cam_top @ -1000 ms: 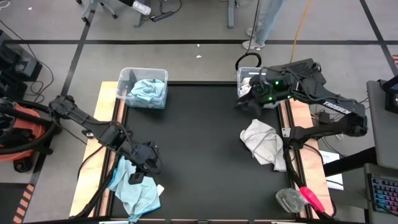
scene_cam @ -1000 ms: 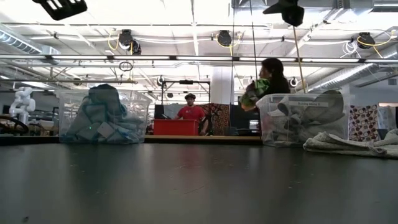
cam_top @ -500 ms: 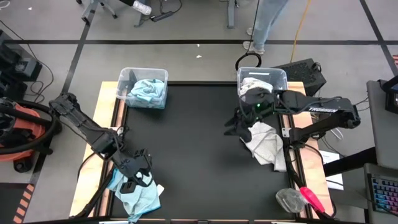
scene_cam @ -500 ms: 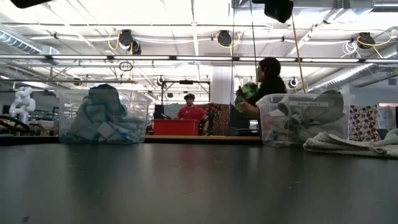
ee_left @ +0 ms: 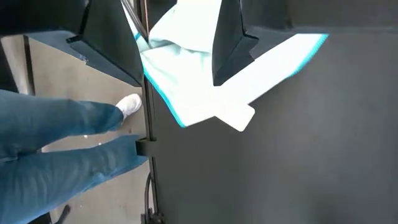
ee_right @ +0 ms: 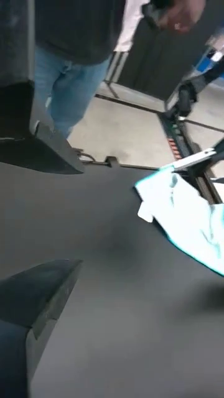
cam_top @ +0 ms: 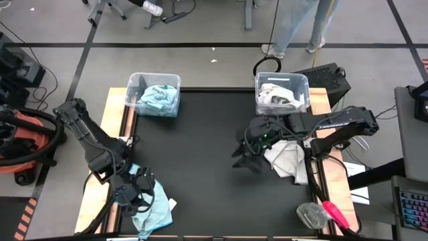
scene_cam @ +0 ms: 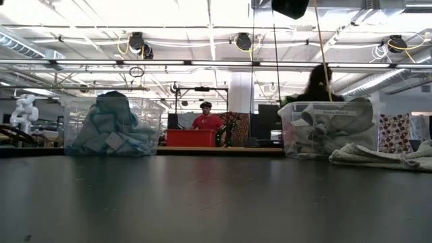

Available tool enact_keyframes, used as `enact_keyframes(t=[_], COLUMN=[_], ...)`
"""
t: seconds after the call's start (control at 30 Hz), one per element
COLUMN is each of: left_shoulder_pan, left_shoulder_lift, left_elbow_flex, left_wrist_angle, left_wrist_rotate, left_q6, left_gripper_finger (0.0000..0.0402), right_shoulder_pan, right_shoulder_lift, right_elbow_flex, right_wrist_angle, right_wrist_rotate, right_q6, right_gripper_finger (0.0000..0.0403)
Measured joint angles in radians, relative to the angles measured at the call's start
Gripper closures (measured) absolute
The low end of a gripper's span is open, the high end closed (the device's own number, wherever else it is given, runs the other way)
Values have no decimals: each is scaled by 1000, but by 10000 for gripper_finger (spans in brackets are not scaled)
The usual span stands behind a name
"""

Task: Sort microfiber towel by color & place in baskets
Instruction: Put the blue towel into the left transparent bin

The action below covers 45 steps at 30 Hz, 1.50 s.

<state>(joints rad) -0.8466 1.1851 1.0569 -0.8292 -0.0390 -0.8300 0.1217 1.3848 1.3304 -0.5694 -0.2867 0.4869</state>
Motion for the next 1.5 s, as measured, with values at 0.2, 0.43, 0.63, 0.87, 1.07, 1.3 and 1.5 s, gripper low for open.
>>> enact_keyframes(t=[0.2, 0.43, 0.63, 0.87, 1.07, 1.3, 1.5], left_shoulder_pan=[-79, -178, -250, -309, -335, -339, -331], left_shoulder_lift=[42, 143, 245, 373, 464, 467, 461], left_elbow_flex=[0, -1, -1, -1, -6, -139, -212], left_wrist_angle=[-26, -45, -45, -45, -37, 192, 316], left_wrist_rotate=[-22, -23, -23, -27, -106, -146, -109], left_q6=[-51, -82, -82, -82, -142, -281, -292], left_gripper_finger=[204, 204, 204, 204, 204, 204, 204], right_shoulder_pan=[54, 97, 114, 116, 123, 144, 158], right_shoulder_lift=[39, 74, 86, 85, 85, 85, 85], right_elbow_flex=[0, 0, 0, 0, 0, 0, 0], right_wrist_angle=[38, 78, 95, 95, 95, 95, 95], right_wrist_rotate=[26, 60, 79, 97, 98, 98, 98], right_q6=[13, 18, 26, 54, 71, 83, 104], right_gripper_finger=[177, 177, 177, 177, 177, 177, 177])
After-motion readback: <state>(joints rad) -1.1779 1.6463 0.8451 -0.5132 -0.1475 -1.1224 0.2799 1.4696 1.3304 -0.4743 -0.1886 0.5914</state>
